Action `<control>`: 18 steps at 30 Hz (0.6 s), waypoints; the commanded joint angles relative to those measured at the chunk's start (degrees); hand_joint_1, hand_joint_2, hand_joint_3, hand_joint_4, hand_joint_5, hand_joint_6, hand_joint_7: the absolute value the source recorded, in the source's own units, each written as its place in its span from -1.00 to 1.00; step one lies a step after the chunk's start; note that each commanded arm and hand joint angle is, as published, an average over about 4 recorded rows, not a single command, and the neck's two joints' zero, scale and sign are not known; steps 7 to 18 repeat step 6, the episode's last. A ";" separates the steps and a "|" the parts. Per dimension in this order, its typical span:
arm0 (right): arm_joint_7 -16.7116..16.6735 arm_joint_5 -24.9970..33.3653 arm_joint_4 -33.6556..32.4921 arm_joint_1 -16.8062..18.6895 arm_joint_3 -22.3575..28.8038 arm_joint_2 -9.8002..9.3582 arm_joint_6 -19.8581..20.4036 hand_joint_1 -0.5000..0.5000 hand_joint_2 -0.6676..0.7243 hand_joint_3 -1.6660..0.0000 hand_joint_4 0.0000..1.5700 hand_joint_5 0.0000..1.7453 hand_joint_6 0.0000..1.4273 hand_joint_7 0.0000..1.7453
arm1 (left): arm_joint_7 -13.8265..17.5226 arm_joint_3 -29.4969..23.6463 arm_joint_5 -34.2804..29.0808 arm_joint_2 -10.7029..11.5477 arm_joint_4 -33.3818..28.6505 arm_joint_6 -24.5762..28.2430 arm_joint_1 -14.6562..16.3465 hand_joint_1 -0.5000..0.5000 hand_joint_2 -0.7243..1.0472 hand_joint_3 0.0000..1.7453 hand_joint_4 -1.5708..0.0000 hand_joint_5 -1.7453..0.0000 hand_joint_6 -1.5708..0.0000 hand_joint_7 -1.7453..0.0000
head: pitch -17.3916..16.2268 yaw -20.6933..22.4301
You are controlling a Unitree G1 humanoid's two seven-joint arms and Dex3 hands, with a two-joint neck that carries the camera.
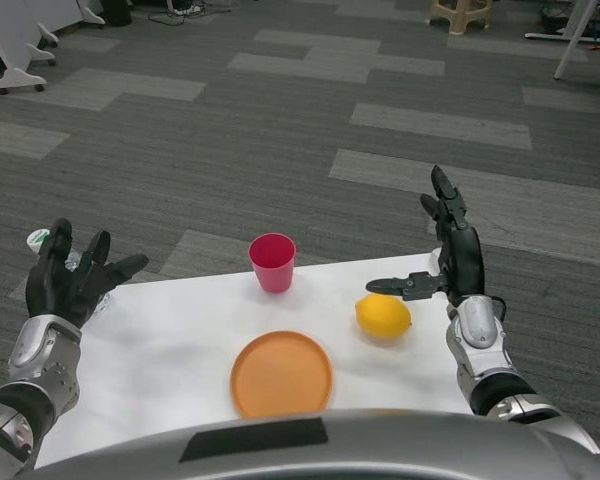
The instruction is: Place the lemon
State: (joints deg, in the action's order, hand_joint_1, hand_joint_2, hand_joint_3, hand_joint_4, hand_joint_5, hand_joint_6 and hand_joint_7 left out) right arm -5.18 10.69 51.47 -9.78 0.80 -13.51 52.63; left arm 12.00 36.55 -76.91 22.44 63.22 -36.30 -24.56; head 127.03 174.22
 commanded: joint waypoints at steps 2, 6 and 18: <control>-0.14 0.63 -0.76 -0.24 0.03 -0.64 0.54 0.08 -0.09 0.62 -1.00 -0.22 -1.00 -0.92 | 0.04 -0.63 0.35 0.26 -0.07 -0.17 0.33 1.00 1.00 -0.90 0.95 1.00 1.00 1.00 | 0.17 0.19; -0.09 0.65 -0.73 -0.27 -0.04 -0.64 0.42 0.08 -0.06 0.62 -1.00 -0.22 -1.00 -0.92 | 0.04 -0.69 0.35 0.32 -0.12 -0.17 0.39 1.00 1.00 -0.90 0.92 1.00 1.00 1.00 | 0.00 -0.04; -0.09 0.65 -0.73 -0.27 -0.04 -0.64 0.42 0.08 -0.06 0.62 -1.00 -0.22 -1.00 -0.92 | 0.04 -0.69 0.35 0.32 -0.12 -0.17 0.39 1.00 1.00 -0.90 0.92 1.00 1.00 1.00 | 0.00 -0.04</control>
